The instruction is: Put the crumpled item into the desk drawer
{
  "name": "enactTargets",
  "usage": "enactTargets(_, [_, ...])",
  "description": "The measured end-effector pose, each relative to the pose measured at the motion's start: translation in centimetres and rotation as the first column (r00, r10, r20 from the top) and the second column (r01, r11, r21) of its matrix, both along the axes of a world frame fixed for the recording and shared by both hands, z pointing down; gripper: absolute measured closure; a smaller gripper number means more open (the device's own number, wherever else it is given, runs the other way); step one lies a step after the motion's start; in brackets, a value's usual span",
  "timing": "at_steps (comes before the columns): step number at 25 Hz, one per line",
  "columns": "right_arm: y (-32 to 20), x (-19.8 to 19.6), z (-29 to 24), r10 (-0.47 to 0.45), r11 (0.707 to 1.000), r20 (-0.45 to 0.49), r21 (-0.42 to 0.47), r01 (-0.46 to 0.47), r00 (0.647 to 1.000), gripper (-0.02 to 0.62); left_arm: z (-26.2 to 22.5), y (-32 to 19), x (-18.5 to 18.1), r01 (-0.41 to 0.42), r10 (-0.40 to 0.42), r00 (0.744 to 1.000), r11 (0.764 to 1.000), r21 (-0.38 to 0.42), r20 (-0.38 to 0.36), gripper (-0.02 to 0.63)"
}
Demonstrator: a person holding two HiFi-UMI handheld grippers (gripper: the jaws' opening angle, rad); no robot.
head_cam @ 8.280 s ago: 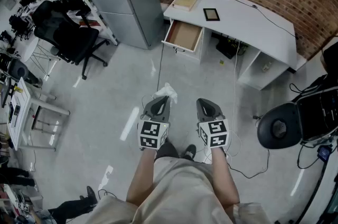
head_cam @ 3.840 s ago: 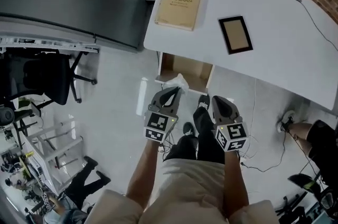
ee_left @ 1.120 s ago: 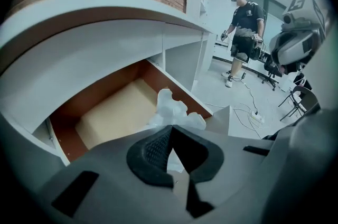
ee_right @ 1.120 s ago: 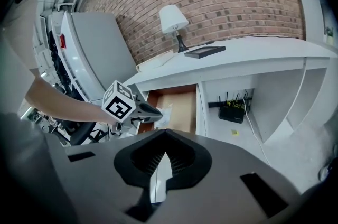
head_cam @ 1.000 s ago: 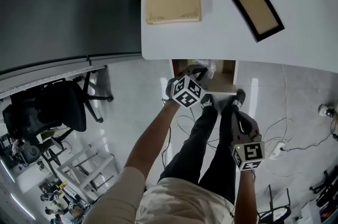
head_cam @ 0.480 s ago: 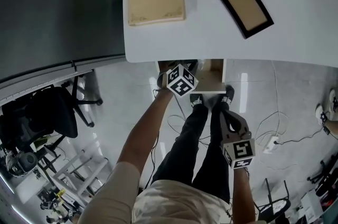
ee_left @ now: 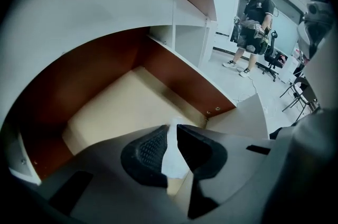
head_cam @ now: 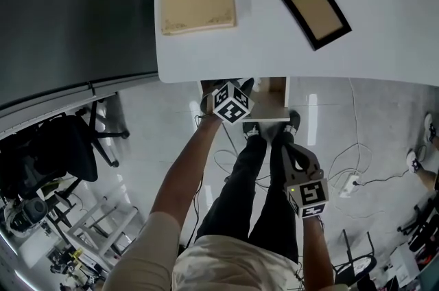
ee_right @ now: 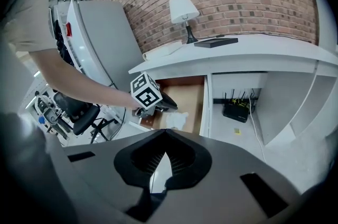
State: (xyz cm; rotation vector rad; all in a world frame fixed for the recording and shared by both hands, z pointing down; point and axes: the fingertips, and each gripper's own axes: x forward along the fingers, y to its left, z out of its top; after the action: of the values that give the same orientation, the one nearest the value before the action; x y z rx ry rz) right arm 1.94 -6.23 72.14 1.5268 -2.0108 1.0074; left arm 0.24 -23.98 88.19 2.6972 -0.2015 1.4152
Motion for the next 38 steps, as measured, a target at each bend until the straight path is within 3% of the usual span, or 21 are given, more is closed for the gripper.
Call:
enactTargets(6, [0.4, -0.7, -0.1, -0.024, 1.0, 0.009, -0.007, 0.024, 1.0, 0.571, -1.3, 0.4, -1.0, 0.009, -0.009, 1.0, 1.0, 0.017, -0.012, 0.54])
enactTargets(10, [-0.1, -0.6, -0.9, -0.057, 0.998, -0.017, 0.006, 0.058, 0.998, 0.571, -3.2, 0.7, -2.1, 0.07, -0.07, 0.997, 0.998, 0.004, -0.03, 0.54])
enactTargets(16, [-0.4, -0.7, -4.5, -0.117, 0.992, -0.032, 0.039, 0.119, 0.993, 0.571, -9.0, 3.3, -4.6, 0.177, -0.178, 0.982, 0.984, -0.01, -0.056, 0.54])
enactTargets(20, [-1.2, -0.2, -7.1, -0.127, 0.99, -0.058, 0.057, 0.131, 0.99, 0.571, -14.1, 4.2, -5.5, 0.228, -0.224, 0.969, 0.973, 0.03, -0.109, 0.549])
enactTargets(24, [-1.7, -0.1, -9.1, -0.133, 0.988, -0.048, 0.074, 0.136, 0.99, 0.571, -19.0, 4.9, -6.5, 0.328, -0.318, 0.933, 0.944, 0.031, -0.167, 0.549])
enactTargets(31, [-1.8, 0.0, -12.6, -0.15, 0.983, -0.026, 0.1, 0.151, 0.988, 0.571, -27.7, 6.8, -8.7, 0.485, -0.449, 0.853, 0.871, 0.084, -0.267, 0.551])
enactTargets(38, [-1.8, 0.7, -15.9, -0.151, 0.979, 0.001, 0.142, 0.149, 0.989, 0.571, -34.0, 10.0, -8.9, 0.597, -0.552, 0.762, 0.801, 0.037, -0.338, 0.551])
